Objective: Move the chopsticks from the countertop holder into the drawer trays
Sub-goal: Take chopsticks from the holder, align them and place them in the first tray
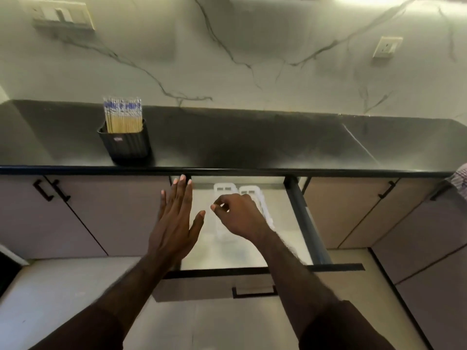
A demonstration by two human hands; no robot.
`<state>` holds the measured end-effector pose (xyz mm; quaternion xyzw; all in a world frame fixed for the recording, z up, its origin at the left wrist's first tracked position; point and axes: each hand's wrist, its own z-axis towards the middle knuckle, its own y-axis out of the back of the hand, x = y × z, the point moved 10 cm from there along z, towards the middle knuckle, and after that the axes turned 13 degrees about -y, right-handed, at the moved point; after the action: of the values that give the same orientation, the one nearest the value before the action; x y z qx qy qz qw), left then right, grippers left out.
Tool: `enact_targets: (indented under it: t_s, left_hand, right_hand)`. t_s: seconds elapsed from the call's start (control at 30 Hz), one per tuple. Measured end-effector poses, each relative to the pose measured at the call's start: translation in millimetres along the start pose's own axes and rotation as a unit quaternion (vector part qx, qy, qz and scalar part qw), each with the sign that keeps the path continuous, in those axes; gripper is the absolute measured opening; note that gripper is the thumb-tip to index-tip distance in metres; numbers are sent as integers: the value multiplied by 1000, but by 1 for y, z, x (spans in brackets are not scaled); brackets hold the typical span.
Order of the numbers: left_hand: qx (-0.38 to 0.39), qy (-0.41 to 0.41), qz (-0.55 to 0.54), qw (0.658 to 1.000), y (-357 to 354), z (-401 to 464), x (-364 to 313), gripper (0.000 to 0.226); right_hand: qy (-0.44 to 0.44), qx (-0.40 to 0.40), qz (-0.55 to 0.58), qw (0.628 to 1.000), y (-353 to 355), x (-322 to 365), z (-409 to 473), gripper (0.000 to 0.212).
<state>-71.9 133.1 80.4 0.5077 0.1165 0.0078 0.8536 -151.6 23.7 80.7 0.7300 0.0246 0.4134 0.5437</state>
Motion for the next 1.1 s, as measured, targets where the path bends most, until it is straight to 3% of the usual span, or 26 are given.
enact_targets:
  t_s: [0.27, 0.53, 0.9, 1.1]
  left_hand:
    - [-90, -30, -13, 995, 122, 13, 107, 72]
    - [-107, -40, 24, 993, 203, 16, 242, 67]
    - [-99, -52, 19, 994, 162, 79, 367, 68]
    - [-93, -8, 0, 996, 123, 146, 456, 60]
  right_hand:
    - [66, -56, 6, 996, -3, 161, 33, 27]
    - [98, -78, 80, 989, -39, 301, 80, 23]
    - [80, -104, 105, 986, -89, 350, 216, 22]
    - [64, -74, 111, 989, -124, 363, 323, 23]
